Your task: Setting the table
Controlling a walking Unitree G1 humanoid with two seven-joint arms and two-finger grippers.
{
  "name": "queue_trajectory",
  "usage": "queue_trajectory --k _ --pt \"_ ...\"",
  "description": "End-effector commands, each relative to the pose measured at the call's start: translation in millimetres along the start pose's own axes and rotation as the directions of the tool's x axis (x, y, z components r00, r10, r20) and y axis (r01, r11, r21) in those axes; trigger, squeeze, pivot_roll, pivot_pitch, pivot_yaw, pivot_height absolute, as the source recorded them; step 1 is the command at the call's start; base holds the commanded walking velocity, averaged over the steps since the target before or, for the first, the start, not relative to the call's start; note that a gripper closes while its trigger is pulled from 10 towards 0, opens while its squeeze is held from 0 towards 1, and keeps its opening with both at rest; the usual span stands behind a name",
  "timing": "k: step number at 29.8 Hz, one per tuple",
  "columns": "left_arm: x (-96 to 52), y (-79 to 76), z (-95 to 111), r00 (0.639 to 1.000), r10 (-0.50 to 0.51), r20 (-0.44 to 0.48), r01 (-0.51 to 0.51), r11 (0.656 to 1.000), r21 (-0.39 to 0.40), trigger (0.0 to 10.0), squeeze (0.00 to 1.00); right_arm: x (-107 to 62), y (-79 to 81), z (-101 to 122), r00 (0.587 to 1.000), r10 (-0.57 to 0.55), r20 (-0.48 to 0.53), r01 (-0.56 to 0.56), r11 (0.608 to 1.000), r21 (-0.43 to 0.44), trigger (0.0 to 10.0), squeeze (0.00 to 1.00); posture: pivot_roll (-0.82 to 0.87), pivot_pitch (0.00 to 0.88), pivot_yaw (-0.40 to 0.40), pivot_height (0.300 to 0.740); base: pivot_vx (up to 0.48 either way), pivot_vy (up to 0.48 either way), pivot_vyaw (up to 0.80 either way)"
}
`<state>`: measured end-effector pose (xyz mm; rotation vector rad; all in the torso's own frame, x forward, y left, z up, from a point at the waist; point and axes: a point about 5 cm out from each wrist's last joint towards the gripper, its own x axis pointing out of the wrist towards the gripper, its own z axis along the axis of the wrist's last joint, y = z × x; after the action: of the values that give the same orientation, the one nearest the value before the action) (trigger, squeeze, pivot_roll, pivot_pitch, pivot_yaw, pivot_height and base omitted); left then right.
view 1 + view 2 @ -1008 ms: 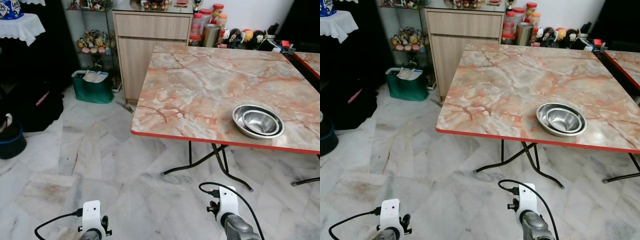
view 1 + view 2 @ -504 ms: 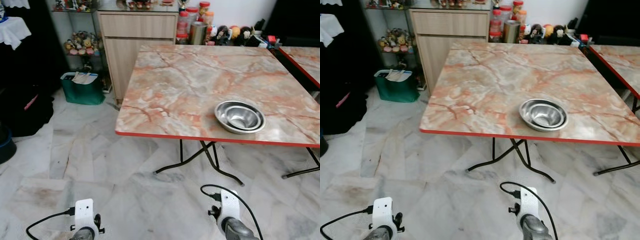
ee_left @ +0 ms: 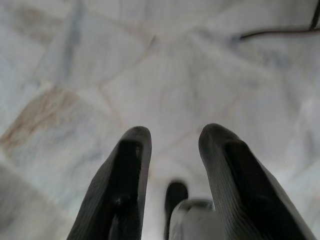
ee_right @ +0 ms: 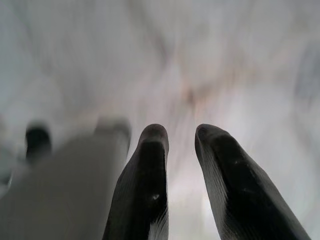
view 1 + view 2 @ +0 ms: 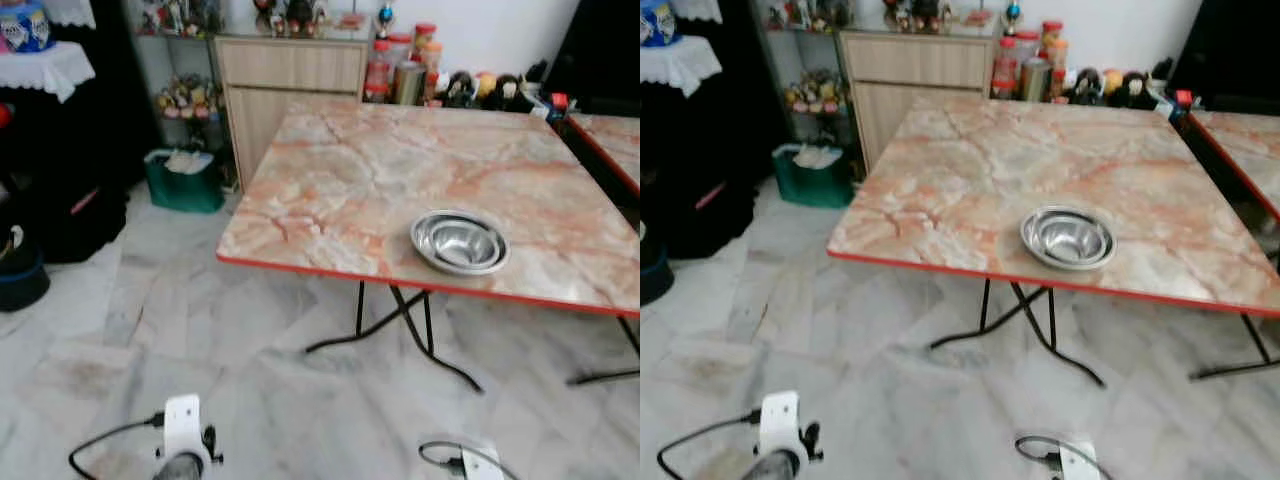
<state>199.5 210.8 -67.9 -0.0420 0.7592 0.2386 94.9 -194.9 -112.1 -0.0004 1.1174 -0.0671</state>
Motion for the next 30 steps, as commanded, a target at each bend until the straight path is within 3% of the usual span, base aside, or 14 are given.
queue_trajectory --k 1,12,15,17,25,29,30 --pt "0.6 -4.5 1 1.0 -0.014 0.0 0.014 1.0 0.002 10.0 0.0 0.4 1.8 3 1.0 0.014 0.021 -0.014 1.0 -0.01 10.0 0.0 0.07 0.0 -0.029 0.728 0.0 -0.337 0.0" --pt "-2.0 -5.3 -8 0.999 -0.029 -0.03 0.03 0.999 0.019 10.0 0.0 -2.2 2.2 -1 0.998 0.008 0.06 -0.006 0.999 -0.033 10.0 0.0 0.07 0.0 -0.031 0.728 0.0 -0.333 0.0" --pt "-2.7 -5.5 -10 0.999 -0.034 -0.034 0.035 0.999 0.016 10.0 0.0 -4.8 1.6 5 0.988 -0.005 0.157 0.017 0.997 -0.075 10.0 0.0 0.07 0.0 -0.027 0.728 0.0 -0.379 0.0" --pt "-3.0 -5.6 -11 0.999 -0.036 -0.036 0.037 0.999 0.016 10.0 0.0 -6.0 1.4 5 0.982 -0.029 0.185 0.038 0.998 -0.042 10.0 0.0 0.07 0.0 -0.027 0.728 0.0 -0.377 0.0" --pt "-4.1 -6.6 -14 0.998 -0.043 -0.044 0.044 0.999 0.019 10.0 0.0 -7.2 2.3 5 0.978 -0.02 0.205 0.036 0.997 -0.072 10.0 0.0 0.08 0.0 -0.03 0.728 0.0 -0.377 0.0" --pt "-4.5 -5.6 -15 0.998 -0.048 -0.049 0.049 0.998 0.026 10.0 0.0 -10.1 4.3 9 0.96 -0.012 0.28 0.03 0.998 -0.061 10.0 0.0 0.07 0.0 -0.018 0.728 0.0 -0.379 0.0" --pt "-4.6 -5.4 -15 0.997 -0.049 -0.051 0.05 0.998 0.029 10.0 0.0 -5.1 -5.2 33 0.95 -0.026 0.311 0.041 0.998 -0.044 10.0 0.0 0.06 0.0 -0.017 0.728 0.0 -0.379 0.0"
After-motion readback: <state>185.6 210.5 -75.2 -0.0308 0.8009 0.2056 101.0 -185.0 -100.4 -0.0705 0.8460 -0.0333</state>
